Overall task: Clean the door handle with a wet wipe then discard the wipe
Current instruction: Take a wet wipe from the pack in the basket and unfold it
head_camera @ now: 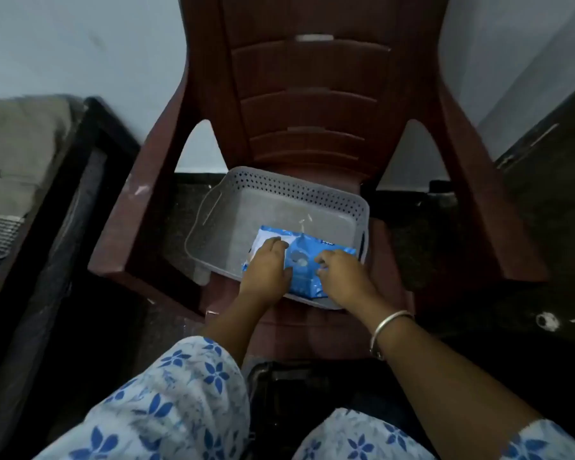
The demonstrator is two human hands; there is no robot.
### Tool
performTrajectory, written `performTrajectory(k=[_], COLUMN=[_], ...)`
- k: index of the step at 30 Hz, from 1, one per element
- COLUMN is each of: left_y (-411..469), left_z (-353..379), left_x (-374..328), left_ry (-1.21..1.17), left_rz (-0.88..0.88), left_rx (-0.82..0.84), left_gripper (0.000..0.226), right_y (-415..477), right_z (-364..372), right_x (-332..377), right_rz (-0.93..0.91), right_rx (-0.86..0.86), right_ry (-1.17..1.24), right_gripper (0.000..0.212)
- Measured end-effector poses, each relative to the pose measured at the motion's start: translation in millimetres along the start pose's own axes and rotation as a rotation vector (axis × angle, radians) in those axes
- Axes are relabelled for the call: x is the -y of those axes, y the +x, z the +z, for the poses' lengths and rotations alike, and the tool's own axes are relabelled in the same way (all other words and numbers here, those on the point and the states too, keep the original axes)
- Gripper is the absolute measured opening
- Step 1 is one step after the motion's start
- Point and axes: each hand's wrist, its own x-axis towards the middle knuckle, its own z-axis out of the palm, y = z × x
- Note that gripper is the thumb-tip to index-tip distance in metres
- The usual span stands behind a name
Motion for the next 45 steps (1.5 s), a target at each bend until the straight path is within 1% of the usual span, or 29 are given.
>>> performTrajectory(k=[2,5,9,13,15,19,20,21,23,26,28,30,33,36,38,41,43,45], left_y=[5,10,10,6,8,9,9,10,11,12,14,16,18,19,21,21,22,23], left_z=[1,7,13,20,21,23,24,24,26,27,27,27,26,25,23,20,18,15], left_x=[6,10,6,5,5,4,4,5,5,3,2,1,1,-1,-5,-11,-14,-17], left_ry=[-0.008,-0.018,-0.007,0.127,0.159,0.172,0.169,0.169,0.171,0.155,0.143,0.138,0.149,0.149,0.119,-0.035,-0.088,-0.161], left_rz=[0.008,-0.036,-0.042,-0.052,-0.052,-0.052,-0.053,-0.058,-0.071,-0.112,-0.141,-0.179,-0.215,-0.227,-0.226,-0.169,-0.110,-0.085], left_rx=[-0.015,0.036,0.048,0.027,0.020,0.008,0.004,0.000,-0.017,-0.037,-0.045,-0.044,-0.024,-0.034,-0.085,-0.146,-0.175,-0.229], left_gripper=[0.049,0.045,0.040,0.042,0.041,0.038,0.039,0.039,0.039,0.041,0.042,0.042,0.041,0.038,0.039,0.039,0.030,0.017], right_y=[10,20,32,41,45,51,52,53,53,53,51,51,55,58,59,56,53,47], right_z=[6,17,25,33,34,34,35,35,36,37,35,32,28,22,17,11,7,0], right_x=[2,3,5,11,12,10,9,8,7,8,10,11,12,13,12,11,11,11], right_rz=[0.051,0.086,0.051,0.020,0.038,0.053,0.055,0.064,0.103,0.147,0.157,0.159,0.232,0.300,0.324,0.326,0.328,0.333], right_rx=[-0.002,-0.027,-0.054,-0.021,-0.013,0.000,-0.001,-0.013,-0.072,-0.133,-0.155,-0.227,-0.352,-0.407,-0.430,-0.429,-0.417,-0.371], right_ry=[0.091,0.090,-0.003,-0.143,-0.192,-0.245,-0.222,-0.150,0.091,0.443,0.626,0.704,0.839,0.977,1.019,1.017,1.069,1.210], right_gripper=[0.026,0.025,0.023,0.028,0.029,0.022,0.020,0.017,0.013,0.014,0.014,0.013,0.010,0.011,0.018,0.023,0.021,0.015])
